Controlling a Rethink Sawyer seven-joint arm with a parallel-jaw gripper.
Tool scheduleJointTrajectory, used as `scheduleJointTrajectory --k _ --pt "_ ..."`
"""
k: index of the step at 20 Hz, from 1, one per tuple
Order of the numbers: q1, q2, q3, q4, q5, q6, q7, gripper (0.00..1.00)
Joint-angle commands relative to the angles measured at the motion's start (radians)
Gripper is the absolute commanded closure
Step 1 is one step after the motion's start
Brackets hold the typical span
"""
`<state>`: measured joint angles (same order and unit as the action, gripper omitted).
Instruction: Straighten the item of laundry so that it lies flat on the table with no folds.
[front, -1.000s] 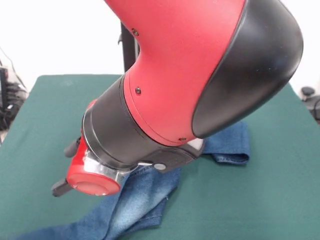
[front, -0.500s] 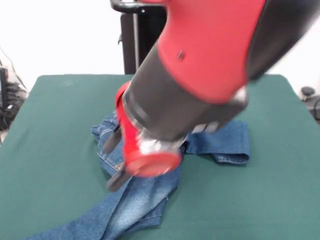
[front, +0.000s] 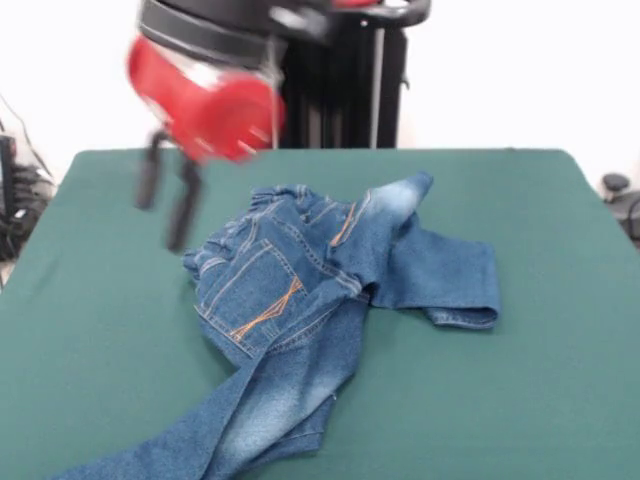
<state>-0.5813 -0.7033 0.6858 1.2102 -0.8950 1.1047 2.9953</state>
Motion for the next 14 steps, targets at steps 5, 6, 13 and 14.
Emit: scheduleJointTrajectory --k 5,6,13,14 --pt "-0.294 -0.142 0.059 0.715 0.221 -0.165 -0.427 0.00" --pt "-0.301 -0.149 0.062 0.728 0.212 -0.176 -0.431 0.00" --pt "-0.374 -0.206 0.130 0.840 0.219 -0.241 -0.426 0.00" --pt "-0.384 -0.212 0.138 0.858 0.222 -0.259 -0.416 0.00"
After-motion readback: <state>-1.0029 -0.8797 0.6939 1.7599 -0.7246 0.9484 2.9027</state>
